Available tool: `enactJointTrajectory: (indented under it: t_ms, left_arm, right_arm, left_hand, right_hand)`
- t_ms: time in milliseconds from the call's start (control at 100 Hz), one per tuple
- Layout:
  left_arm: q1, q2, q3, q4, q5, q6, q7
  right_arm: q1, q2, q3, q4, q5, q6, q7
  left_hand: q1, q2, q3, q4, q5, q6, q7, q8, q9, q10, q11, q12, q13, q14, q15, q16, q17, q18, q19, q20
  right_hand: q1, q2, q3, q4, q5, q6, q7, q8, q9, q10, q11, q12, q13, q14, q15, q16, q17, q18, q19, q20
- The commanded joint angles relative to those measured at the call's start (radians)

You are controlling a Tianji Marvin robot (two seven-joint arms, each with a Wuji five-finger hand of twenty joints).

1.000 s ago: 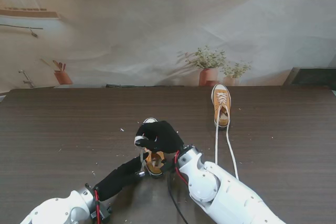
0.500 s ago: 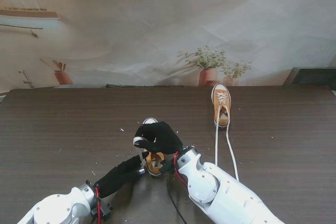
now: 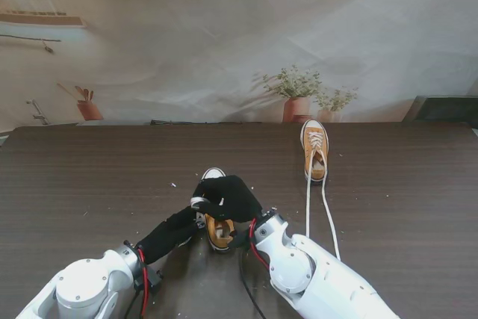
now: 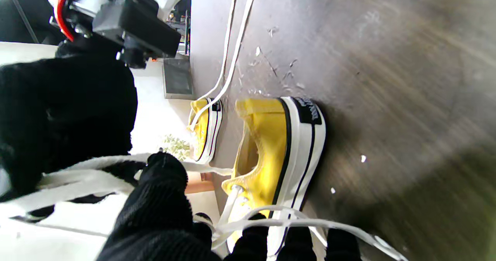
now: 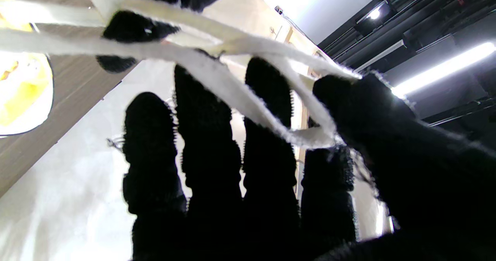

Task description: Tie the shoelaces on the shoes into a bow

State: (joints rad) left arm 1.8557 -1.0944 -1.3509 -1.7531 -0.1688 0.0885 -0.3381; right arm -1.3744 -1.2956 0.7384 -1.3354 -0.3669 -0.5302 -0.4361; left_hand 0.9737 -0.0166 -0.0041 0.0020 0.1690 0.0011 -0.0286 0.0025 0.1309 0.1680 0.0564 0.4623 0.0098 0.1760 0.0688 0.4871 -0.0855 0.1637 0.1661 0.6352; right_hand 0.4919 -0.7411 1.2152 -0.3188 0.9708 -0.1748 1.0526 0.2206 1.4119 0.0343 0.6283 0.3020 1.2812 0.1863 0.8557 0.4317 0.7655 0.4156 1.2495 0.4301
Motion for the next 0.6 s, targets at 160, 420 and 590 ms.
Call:
enactJointTrajectory:
  t_ms: [160,420,590]
  left_arm:
    - [-0.007,-0.007,-0.011,-0.008,0.003,0.002,0.005]
    - [0.024,-0.018,-0.038,-0.021,-0.005,-0.032,0.053]
    - [0.04,-0.041,-0.033,-0.015,-0.059,-0.075,0.136]
  right_arm:
    - [-0.019,0.012,0.01,-0.02,-0.006,-0.011,0.014]
    - [-0.034,0.017,0.024,-0.03,0.015,0.005,0.025]
    - [-0.05,0.023,0.032,-0.053,0.042,0.03,0.049]
  left_hand:
    - [-0.035,0.022,-0.019,-0.001,-0.032,-0.123,-0.027,-0.022,0.054,0.017,0.035,0.083,0.032,0.014,0.024,0.09,-0.022,0.009,0.048,0.105]
    - [-0.035,0.013,-0.019,-0.004,-0.032,-0.136,-0.027,-0.022,0.069,0.016,0.035,0.09,0.046,0.018,0.026,0.098,-0.022,0.01,0.049,0.124]
    - [-0.022,-0.001,-0.017,-0.007,-0.008,-0.148,0.044,0.025,0.088,0.02,0.039,0.095,0.06,0.024,0.026,0.108,-0.023,0.017,0.044,0.146]
  right_hand:
    - [0.004,0.005,0.055,-0.007,-0.009,-0.076,0.015,-0.016,0.045,0.004,0.015,0.009,0.023,-0.013,-0.004,-0.014,-0.001,-0.017,-0.005,0.005]
    - [0.002,0.018,0.043,-0.007,-0.016,-0.079,0.01,-0.019,0.034,0.014,0.012,0.01,0.019,0.006,-0.022,-0.022,-0.022,-0.001,-0.011,0.007]
    - [-0.006,0.048,0.01,-0.003,-0.029,-0.099,0.002,-0.018,-0.017,0.039,0.004,0.016,0.015,0.031,-0.076,-0.042,-0.072,0.016,-0.017,0.019]
